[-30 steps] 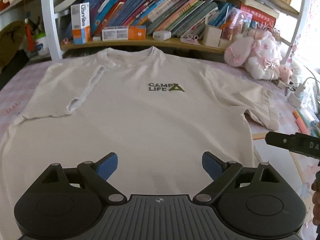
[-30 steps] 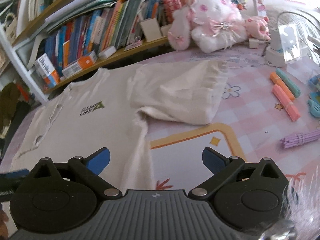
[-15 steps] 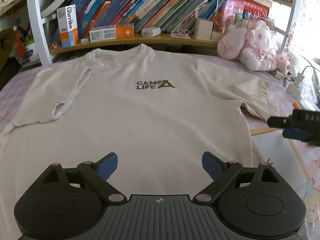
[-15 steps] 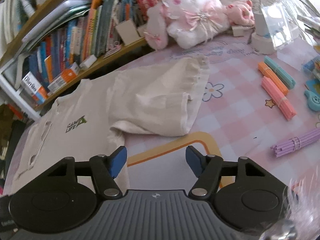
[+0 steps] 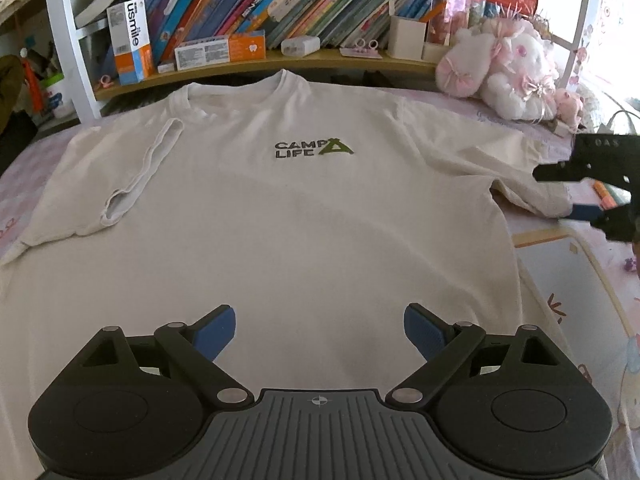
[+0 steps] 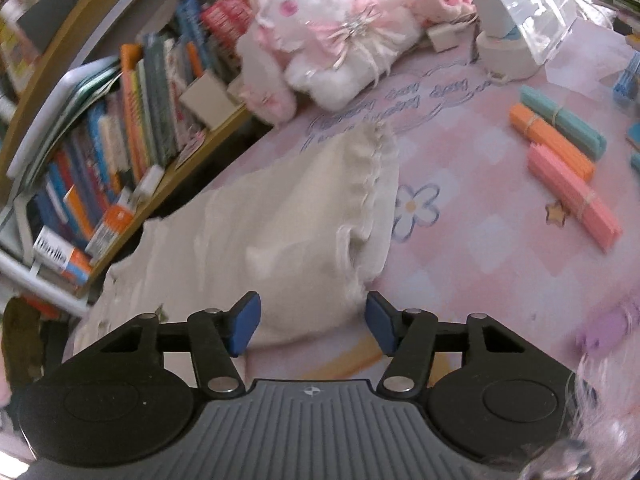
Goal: Fold clothes
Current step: 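Grasp the sleeve with the right gripper and fold it over the shirt body, then open the right gripper and release the folded sleeve onto the shirt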
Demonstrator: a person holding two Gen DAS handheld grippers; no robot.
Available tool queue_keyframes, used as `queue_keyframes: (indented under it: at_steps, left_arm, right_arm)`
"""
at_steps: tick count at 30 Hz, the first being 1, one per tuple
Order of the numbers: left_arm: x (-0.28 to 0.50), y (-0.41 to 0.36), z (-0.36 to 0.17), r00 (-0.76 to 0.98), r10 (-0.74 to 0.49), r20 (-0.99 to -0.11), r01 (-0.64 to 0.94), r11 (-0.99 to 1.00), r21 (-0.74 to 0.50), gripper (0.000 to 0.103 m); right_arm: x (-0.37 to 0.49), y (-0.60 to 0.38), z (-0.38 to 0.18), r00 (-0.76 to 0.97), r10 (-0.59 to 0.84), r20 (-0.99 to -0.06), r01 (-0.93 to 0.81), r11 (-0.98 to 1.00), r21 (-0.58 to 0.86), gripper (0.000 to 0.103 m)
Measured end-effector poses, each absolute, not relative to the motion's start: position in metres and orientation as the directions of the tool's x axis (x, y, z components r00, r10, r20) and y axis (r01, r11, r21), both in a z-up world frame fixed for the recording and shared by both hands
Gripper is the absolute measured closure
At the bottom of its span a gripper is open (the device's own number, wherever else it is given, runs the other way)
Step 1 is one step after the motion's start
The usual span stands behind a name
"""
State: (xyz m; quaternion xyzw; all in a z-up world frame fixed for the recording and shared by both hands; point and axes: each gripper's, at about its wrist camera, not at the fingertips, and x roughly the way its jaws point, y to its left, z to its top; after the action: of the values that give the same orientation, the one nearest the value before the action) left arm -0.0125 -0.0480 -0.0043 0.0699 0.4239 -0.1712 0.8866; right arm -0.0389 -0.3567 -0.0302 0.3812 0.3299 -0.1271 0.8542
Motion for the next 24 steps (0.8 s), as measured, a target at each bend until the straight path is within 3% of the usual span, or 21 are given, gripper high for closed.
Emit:
queue_keyframes:
  at_steps: [9, 14, 17, 21, 24]
  left_arm:
    - [-0.013, -0.043, -0.006, 0.574, -0.233, -0.785, 0.347, 0.937, -0.024, 0.010]
    - [-0.012, -0.042, -0.005, 0.580, -0.240, -0.779, 0.347, 0.937, -0.031, 0.010]
    - [-0.013, -0.041, -0.005, 0.580, -0.246, -0.776, 0.349, 0.937, -0.036, 0.010]
    - [-0.013, -0.038, -0.006, 0.577, -0.256, -0.776, 0.355, 0.934, -0.045, 0.010]
    - [-0.014, -0.033, -0.003, 0.584, -0.264, -0.768, 0.358, 0.932, -0.048, 0.010]
  right_arm:
    - [-0.021, -0.372, -0.029, 0.729, -0.023, -0.684, 0.504, 0.694, 0.514, 0.049]
    - [0.001, -0.340, -0.023, 0.648, -0.140, -0.748, 0.448, 0.865, 0.226, 0.059]
    - [0.001, -0.326, -0.028, 0.635, -0.210, -0.744, 0.410, 0.907, 0.093, 0.072]
    - [0.003, -0.323, -0.027, 0.638, -0.186, -0.747, 0.357, 0.931, 0.073, 0.091]
    - [0.007, -0.334, -0.024, 0.645, -0.135, -0.752, 0.389, 0.905, 0.172, 0.095]
